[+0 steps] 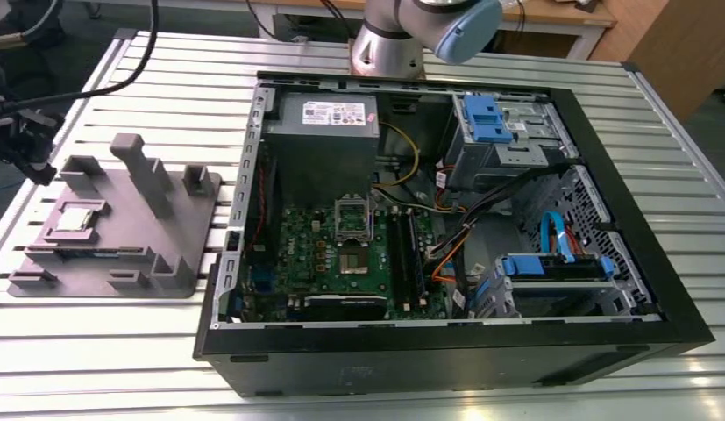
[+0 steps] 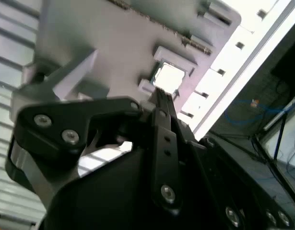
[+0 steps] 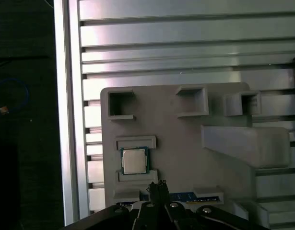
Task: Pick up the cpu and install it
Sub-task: 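Reach for the cpu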
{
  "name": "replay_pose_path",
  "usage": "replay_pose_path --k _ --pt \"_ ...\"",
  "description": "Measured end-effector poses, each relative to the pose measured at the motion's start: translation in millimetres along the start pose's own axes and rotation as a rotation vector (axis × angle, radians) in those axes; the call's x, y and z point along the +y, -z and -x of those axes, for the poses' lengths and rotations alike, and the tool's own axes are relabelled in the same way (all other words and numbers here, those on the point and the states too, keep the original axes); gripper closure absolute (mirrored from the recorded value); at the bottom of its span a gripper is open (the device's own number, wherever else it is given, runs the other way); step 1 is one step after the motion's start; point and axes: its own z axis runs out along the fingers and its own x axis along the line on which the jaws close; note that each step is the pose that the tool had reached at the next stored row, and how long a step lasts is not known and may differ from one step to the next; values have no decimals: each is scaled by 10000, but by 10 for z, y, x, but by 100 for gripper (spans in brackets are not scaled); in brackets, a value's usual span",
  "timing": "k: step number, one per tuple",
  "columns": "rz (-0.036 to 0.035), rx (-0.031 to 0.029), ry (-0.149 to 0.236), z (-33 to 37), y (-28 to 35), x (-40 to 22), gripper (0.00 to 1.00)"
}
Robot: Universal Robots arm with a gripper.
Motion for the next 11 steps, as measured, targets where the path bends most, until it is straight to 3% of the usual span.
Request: replay_pose_path --k 3,8,11 --pt "-1 1 0 3 139 5 89" --pt "3 -2 0 3 157 6 89" --pt "-1 34 -1 4 176 7 89"
